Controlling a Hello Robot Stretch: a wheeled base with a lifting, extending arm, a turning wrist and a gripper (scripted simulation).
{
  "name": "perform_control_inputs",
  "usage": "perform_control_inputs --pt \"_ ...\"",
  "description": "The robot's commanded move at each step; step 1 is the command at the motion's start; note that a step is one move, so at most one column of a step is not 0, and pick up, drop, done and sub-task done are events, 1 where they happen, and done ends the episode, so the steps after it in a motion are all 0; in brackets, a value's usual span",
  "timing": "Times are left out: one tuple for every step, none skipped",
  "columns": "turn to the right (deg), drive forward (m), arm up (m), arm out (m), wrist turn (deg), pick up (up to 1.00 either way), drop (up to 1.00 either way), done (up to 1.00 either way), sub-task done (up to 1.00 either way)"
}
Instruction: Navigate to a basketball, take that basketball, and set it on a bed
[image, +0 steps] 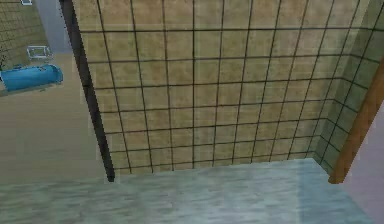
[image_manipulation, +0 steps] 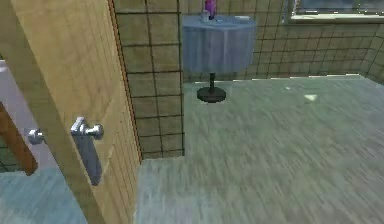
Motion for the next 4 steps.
perform_control_inputs --pt "0.0 0.50 0.00 0.00 0.0 0.00 0.00 0.00 0.00" --pt "45.0 0.00 0.00 0.00 0.0 0.00 0.00 0.00 0.00" --pt "9.0 0.00 0.00 0.00 0.0 0.00 0.00 0.00 0.00" --pt "0.0 0.45 0.00 0.00 0.0 0.00 0.00 0.00 0.00"
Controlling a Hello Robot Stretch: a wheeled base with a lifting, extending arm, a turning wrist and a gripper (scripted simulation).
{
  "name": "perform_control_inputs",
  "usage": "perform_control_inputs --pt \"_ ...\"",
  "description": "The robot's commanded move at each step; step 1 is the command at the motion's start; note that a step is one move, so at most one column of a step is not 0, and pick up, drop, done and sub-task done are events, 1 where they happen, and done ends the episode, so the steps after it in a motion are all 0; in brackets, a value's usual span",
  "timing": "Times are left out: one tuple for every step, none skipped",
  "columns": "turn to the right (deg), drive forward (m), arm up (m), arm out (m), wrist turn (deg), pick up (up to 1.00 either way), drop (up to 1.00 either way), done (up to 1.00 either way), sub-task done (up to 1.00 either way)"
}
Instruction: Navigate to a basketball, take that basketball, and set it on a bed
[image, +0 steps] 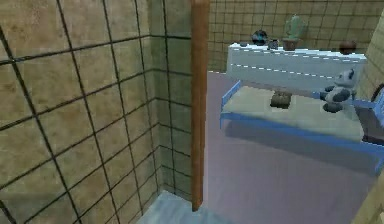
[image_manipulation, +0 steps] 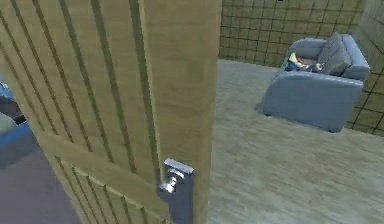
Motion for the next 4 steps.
perform_control_inputs --pt "9.0 0.00 0.00 0.00 0.0 0.00 0.00 0.00 0.00" --pt "0.0 1.00 0.00 0.00 0.0 0.00 0.00 0.00 0.00" --pt "9.0 0.00 0.00 0.00 0.0 0.00 0.00 0.00 0.00" --pt "0.0 0.30 0.00 0.00 0.0 0.00 0.00 0.00 0.00"
